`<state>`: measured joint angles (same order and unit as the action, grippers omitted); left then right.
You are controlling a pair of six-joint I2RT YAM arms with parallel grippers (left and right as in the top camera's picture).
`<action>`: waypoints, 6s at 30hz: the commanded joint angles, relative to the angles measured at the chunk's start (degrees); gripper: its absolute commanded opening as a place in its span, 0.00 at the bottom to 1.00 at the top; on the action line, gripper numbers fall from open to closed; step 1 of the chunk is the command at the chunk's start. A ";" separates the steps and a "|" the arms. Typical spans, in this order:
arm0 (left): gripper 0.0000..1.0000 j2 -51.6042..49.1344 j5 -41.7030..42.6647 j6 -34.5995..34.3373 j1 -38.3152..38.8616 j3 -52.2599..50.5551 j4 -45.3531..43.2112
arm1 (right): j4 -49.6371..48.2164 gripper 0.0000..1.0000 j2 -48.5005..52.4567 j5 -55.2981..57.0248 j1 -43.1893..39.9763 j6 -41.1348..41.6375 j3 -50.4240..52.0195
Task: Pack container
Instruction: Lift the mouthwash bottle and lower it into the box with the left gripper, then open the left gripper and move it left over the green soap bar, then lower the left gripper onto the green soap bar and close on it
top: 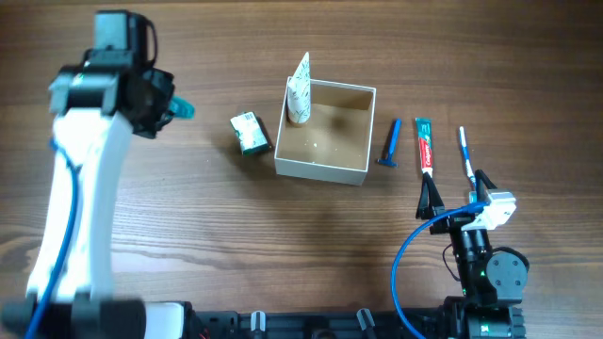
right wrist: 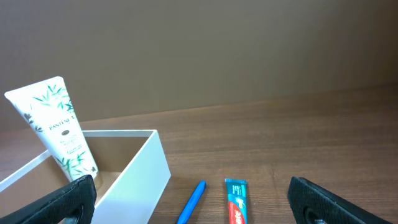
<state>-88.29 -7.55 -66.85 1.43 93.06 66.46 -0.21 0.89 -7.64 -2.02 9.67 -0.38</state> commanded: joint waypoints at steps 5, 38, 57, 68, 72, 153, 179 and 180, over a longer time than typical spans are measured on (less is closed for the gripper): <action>0.15 13.38 0.59 14.27 5.27 0.83 -8.09 | -0.22 1.00 -0.68 0.81 0.28 -0.66 0.09; 0.17 -1.86 9.20 41.42 28.20 0.81 -9.44 | -0.22 1.00 -0.68 0.81 0.28 -0.68 0.09; 0.19 -8.39 7.28 42.66 28.13 0.81 -6.82 | -0.22 1.00 -0.68 0.81 0.28 -0.66 0.09; 0.22 -14.47 5.97 42.69 27.91 0.81 -9.51 | -0.22 1.00 -0.68 0.81 0.28 -0.68 0.09; 0.23 -15.56 5.97 42.66 27.91 0.81 -11.28 | -0.22 1.00 -0.68 0.81 0.28 -0.66 0.09; 0.98 -29.94 12.26 36.41 10.67 3.17 -6.86 | -0.22 1.00 -0.68 0.81 0.28 -0.68 0.09; 0.97 -38.03 11.13 34.36 12.94 3.17 -6.16 | -0.22 1.00 -0.68 0.81 0.28 -0.68 0.09; 0.97 -38.05 11.08 34.27 12.94 3.17 -6.38 | -0.22 1.00 -0.68 0.81 0.28 -0.68 0.09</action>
<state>-125.14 4.21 -31.22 14.31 96.33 60.10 -0.23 0.89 -7.64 -2.02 9.67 -0.38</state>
